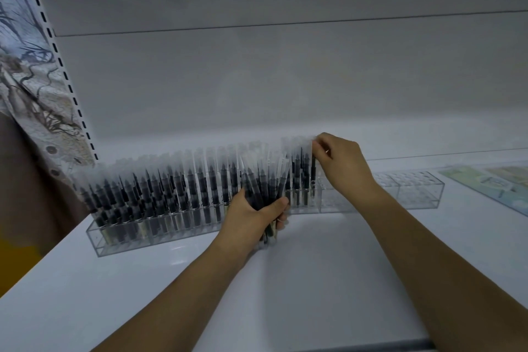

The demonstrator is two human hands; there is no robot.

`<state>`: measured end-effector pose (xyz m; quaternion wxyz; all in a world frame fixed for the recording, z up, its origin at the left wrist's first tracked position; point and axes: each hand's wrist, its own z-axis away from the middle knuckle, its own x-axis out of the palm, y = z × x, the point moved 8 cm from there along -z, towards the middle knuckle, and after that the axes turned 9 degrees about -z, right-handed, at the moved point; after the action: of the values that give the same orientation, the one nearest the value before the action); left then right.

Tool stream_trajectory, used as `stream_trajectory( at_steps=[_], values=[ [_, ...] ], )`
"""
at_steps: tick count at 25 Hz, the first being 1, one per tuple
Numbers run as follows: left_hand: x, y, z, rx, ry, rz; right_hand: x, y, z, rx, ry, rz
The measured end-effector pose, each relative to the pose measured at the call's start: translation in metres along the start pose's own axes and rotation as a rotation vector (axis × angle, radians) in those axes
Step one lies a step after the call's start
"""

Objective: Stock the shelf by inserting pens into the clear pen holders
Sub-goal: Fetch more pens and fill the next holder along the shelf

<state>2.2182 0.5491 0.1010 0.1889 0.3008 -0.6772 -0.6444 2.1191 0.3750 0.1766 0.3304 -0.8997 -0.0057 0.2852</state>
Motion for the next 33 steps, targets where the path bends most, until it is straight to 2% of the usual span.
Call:
stream_trajectory(
  at_steps=[3, 4, 5, 9, 11, 13, 15, 18, 20, 21, 22, 26, 30, 33],
  values=[
    [0.0, 0.001, 0.001, -0.003, 0.0, 0.003, -0.037, -0.017, 0.012, -0.029, 0.327, -0.094],
    [0.0, 0.001, 0.002, 0.0, -0.003, 0.001, -0.043, -0.029, 0.018, -0.074, 0.363, -0.141],
    [0.001, 0.001, 0.002, 0.001, -0.009, -0.005, -0.04, -0.042, 0.021, -0.12, 0.308, -0.172],
    [0.001, 0.004, 0.003, 0.02, -0.028, 0.042, 0.004, -0.071, 0.03, -0.158, -0.149, -0.278],
    [0.0, 0.005, 0.003, 0.007, -0.016, 0.079, 0.012, -0.069, 0.032, -0.083, -0.26, -0.457],
    [0.0, 0.003, 0.001, 0.011, -0.019, 0.1, 0.01, -0.067, 0.032, -0.034, -0.28, -0.548],
    [0.001, 0.002, -0.002, 0.043, -0.044, 0.096, -0.001, -0.06, 0.027, 0.007, -0.179, -0.644],
    [0.001, 0.0, -0.003, 0.068, -0.053, 0.032, -0.042, -0.036, 0.017, 0.09, 0.236, -0.95],
    [0.002, -0.001, -0.004, 0.068, -0.047, 0.007, -0.07, -0.021, 0.019, 0.056, 0.5, -0.898],
    [0.002, -0.001, -0.004, 0.071, -0.045, 0.006, -0.076, -0.018, 0.02, 0.034, 0.542, -0.819],
    [0.002, -0.001, -0.004, 0.071, -0.043, 0.009, -0.074, -0.017, 0.019, 0.018, 0.519, -0.732],
    [0.002, 0.0, -0.004, 0.077, -0.049, 0.017, -0.042, -0.026, 0.011, -0.049, 0.239, -0.405],
    [0.002, 0.001, -0.004, 0.085, -0.049, -0.005, -0.043, -0.027, 0.01, -0.1, 0.239, -0.309],
    [0.003, 0.002, -0.005, 0.086, -0.046, -0.014, -0.024, -0.023, 0.007, -0.068, 0.078, -0.209]
  ],
)
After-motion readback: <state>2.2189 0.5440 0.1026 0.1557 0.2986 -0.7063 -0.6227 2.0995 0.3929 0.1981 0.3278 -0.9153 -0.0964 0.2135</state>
